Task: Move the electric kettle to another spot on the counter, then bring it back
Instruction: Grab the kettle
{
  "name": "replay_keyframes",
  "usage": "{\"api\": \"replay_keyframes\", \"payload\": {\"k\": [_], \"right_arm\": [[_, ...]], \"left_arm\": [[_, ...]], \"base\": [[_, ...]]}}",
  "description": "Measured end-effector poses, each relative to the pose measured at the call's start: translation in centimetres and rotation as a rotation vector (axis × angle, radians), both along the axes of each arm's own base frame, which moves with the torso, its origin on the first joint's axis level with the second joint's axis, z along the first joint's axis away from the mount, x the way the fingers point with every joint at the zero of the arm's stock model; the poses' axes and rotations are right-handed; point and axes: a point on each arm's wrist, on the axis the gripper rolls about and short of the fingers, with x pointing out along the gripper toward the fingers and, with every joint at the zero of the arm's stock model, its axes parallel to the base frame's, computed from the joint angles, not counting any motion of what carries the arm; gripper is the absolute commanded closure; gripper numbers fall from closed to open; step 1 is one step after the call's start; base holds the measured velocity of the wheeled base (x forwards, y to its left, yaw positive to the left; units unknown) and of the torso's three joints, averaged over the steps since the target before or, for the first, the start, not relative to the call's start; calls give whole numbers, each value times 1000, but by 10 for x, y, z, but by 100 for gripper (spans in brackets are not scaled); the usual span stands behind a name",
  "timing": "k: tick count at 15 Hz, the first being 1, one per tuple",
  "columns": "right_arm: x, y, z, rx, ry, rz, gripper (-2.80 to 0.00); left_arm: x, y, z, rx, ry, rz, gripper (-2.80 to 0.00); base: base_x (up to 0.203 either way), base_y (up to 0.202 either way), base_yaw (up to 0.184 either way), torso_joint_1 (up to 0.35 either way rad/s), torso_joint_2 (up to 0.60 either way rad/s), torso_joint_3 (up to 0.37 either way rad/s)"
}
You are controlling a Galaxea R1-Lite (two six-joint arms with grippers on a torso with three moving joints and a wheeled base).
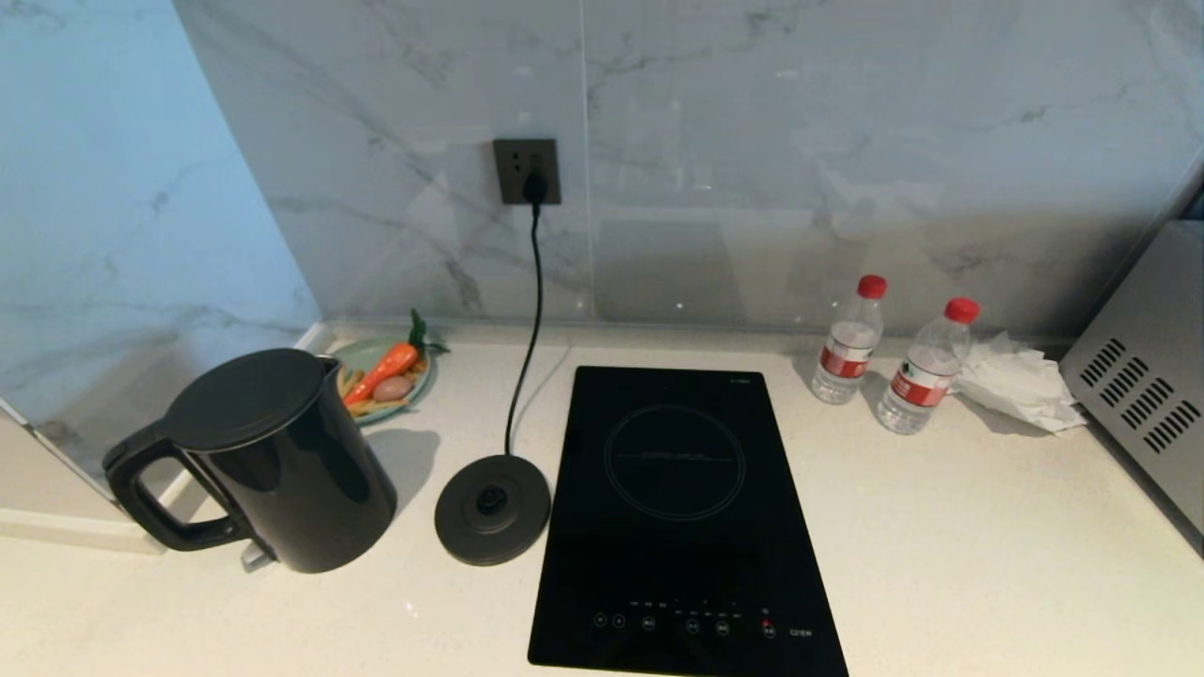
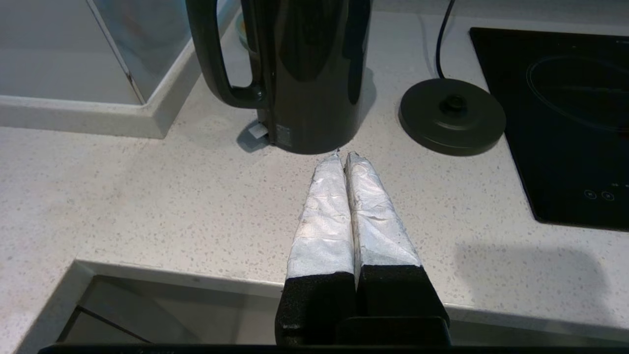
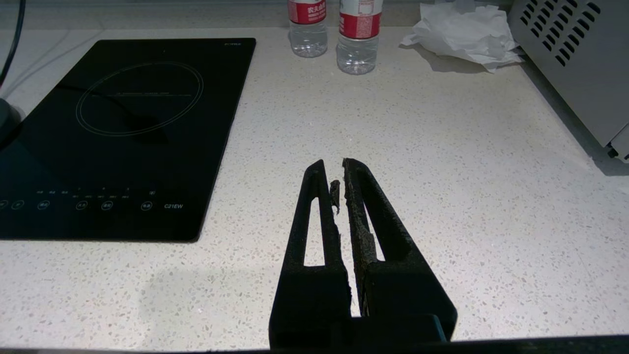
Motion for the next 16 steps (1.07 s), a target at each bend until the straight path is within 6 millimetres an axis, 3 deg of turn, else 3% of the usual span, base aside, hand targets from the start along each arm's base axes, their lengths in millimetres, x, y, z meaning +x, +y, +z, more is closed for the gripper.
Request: {"api": "replay_keyframes", "payload": {"k": [1, 4, 7, 10, 16], "right_arm": [[0, 0, 0, 0, 0, 0, 0], [0, 0, 0, 0, 1, 0, 0], [0, 0, 0, 0, 1, 0, 0], [0, 0, 0, 0, 1, 0, 0], [0, 0, 0, 0, 0, -1, 0]], "left_arm": [[-1, 0, 4, 3, -9, 11, 0], [-8, 1, 44, -12, -61, 52, 0], [3, 1, 81, -30, -7, 59, 0], [32, 0, 101, -43, 95, 23, 0], [115, -2, 132, -107, 282, -1, 0]], "base": [[0, 0, 0, 0, 0, 0], [0, 0, 0, 0, 0, 0], [0, 0, 0, 0, 0, 0], [0, 0, 0, 0, 0, 0], [0, 0, 0, 0, 0, 0]]}}
